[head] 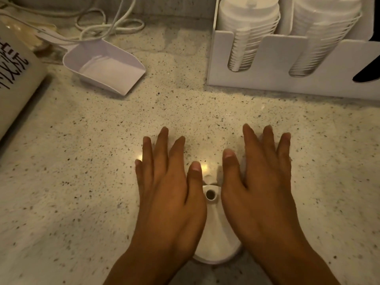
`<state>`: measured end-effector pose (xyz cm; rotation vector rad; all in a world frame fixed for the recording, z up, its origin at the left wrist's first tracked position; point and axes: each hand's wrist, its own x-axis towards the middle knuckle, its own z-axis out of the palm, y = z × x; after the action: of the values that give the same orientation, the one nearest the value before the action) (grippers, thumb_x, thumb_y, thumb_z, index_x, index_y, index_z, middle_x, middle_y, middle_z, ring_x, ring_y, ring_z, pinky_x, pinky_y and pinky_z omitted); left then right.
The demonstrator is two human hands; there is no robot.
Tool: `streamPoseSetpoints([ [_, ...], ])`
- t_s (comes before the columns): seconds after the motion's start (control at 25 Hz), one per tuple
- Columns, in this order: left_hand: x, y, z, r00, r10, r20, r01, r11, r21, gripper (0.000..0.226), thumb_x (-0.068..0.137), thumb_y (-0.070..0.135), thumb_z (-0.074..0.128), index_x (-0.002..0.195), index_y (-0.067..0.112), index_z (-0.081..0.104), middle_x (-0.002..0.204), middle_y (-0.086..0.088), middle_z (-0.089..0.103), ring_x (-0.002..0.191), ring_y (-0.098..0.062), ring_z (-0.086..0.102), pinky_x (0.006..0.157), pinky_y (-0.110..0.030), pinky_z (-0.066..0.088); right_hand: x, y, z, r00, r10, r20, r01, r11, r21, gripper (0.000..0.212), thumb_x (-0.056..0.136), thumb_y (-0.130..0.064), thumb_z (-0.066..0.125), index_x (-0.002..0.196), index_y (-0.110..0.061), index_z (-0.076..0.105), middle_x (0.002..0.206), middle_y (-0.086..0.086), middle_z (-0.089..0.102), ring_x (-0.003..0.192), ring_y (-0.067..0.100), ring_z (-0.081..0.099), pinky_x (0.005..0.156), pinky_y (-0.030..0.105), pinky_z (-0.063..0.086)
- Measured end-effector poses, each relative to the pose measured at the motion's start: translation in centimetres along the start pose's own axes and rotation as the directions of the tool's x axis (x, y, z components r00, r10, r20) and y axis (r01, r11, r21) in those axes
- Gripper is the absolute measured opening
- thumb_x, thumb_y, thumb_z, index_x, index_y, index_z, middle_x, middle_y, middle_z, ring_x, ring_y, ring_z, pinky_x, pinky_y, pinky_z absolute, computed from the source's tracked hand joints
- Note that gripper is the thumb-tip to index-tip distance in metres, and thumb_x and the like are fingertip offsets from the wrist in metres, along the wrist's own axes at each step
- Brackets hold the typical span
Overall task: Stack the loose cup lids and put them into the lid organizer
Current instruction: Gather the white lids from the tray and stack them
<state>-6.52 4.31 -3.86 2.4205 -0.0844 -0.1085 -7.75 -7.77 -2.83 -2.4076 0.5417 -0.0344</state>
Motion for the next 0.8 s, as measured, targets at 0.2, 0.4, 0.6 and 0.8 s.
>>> streamPoseSetpoints([
  [0.2, 0.3, 0.4, 1.1, 0.999, 0.004, 0.044, -0.014, 0.975, 0.224, 0.069, 0.083, 0.049, -0.009, 0.151, 0.04, -0.009, 0.156, 0.021, -0.031, 0.14, -0.005, -0.039, 0.116, -0.042, -0.022, 0.4, 0.5, 1.4, 1.0, -0.001, -0.006, 0.0, 0.99, -0.143, 0.065, 0.093, -0.046, 0.012, 0.156, -0.032, 0.012, 0.165, 0.004, -0.01, 0.149, 0.023, -0.023, 0.118, 0.04, -0.016],
  [0.4, 0.6, 0.5, 1.5, 0.999, -0.014, 0.047, 0.002, 0.971, 0.238, 0.068, 0.084, 0.042, -0.006, 0.152, 0.038, -0.003, 0.161, 0.017, -0.023, 0.143, -0.009, -0.034, 0.116, -0.047, -0.02, 0.2, 0.9, 2.3, 0.996, -0.052, -0.072, 0.041, 0.989, -0.144, 0.065, 0.091, -0.04, 0.008, 0.152, -0.029, 0.026, 0.165, 0.013, 0.002, 0.15, 0.032, -0.012, 0.12, 0.053, -0.006],
  [0.6, -1.6, 0.6, 1.8, 1.0, 0.026, -0.013, -0.026, 0.998, 0.057, 0.06, 0.096, 0.045, 0.007, 0.152, 0.03, 0.027, 0.162, 0.019, 0.007, 0.15, -0.003, -0.008, 0.122, -0.039, -0.01, 0.2, 1.1, 2.3, 0.993, -0.053, -0.107, 0.037, 0.988, -0.147, 0.065, 0.09, -0.038, 0.011, 0.15, -0.026, 0.033, 0.165, 0.013, 0.006, 0.151, 0.033, -0.008, 0.121, 0.054, -0.001],
  [0.8, -2.6, 0.1, 1.8, 0.992, 0.118, -0.042, -0.115, 0.991, 0.066, 0.051, 0.101, 0.04, 0.012, 0.15, 0.033, 0.026, 0.161, 0.017, 0.018, 0.15, -0.002, 0.004, 0.121, -0.035, -0.003, 0.4, 0.9, 2.3, 0.986, -0.028, -0.166, 0.011, 0.995, -0.104, 0.054, 0.095, -0.031, 0.024, 0.144, -0.025, 0.043, 0.163, 0.012, 0.017, 0.152, 0.032, 0.001, 0.121, 0.049, 0.0],
])
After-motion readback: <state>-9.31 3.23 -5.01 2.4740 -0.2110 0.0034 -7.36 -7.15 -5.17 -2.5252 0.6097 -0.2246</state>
